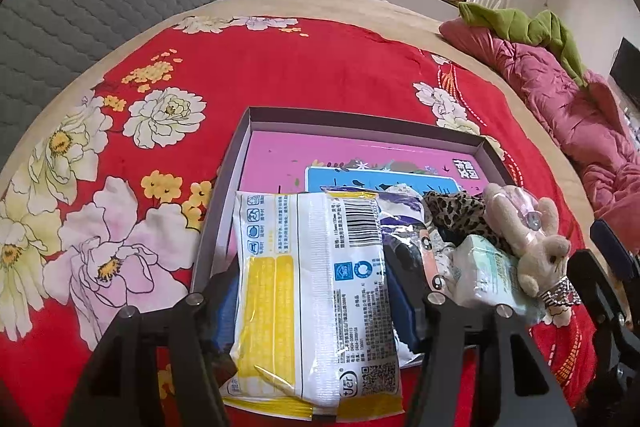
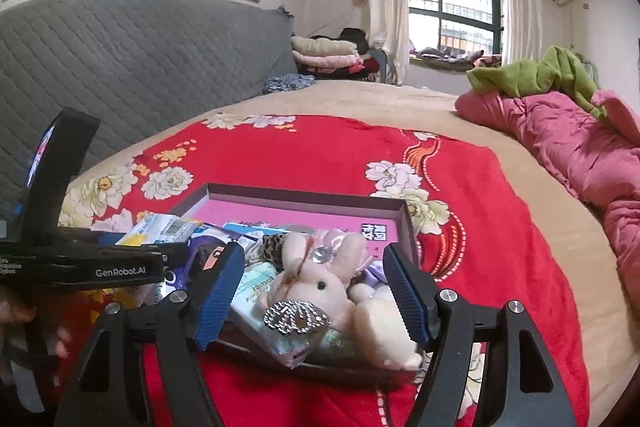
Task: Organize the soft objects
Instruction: 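Lower the wipes pack into the tray and open the left gripper while the right releases the bunny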
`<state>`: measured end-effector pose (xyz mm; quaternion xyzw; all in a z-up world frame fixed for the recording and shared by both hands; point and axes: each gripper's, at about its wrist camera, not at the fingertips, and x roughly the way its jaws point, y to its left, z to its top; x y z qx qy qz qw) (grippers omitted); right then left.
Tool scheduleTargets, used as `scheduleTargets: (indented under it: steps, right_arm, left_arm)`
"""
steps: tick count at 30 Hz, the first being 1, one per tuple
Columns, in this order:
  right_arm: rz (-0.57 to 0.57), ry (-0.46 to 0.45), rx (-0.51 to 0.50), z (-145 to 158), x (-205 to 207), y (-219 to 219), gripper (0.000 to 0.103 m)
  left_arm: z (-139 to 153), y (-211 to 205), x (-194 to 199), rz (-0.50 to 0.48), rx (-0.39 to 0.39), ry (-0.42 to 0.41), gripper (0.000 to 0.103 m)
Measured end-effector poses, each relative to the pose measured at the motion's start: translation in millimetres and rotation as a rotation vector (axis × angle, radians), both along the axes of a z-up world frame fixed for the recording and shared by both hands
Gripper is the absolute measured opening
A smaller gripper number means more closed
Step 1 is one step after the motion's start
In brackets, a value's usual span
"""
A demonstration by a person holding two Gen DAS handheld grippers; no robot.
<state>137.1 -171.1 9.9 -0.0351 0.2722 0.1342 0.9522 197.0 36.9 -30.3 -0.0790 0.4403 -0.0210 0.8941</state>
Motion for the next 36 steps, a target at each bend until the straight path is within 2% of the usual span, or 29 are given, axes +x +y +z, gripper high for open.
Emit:
scheduleTargets:
  steps: [17,21,36]
  right_arm:
    - [0.0,-0.012,-0.008,5.1,-10.1,0.5,0.073]
    - [0.008,-0.012,-0.006,6.1,-13.2,1.2,0.073]
    - [0.03,-0.034,-0.016,18.8,-34.8,5.6,0.073]
  left_arm:
    - [13.9,7.0,-10.8,0.012,-0.029,-0.039,0.066]
    - [21.4,12.0,-19.0,0.013,-0.029,-0.08,0.066]
    - [33.6,23.2,-59.2,0.023,0.011,-0.068,0.067]
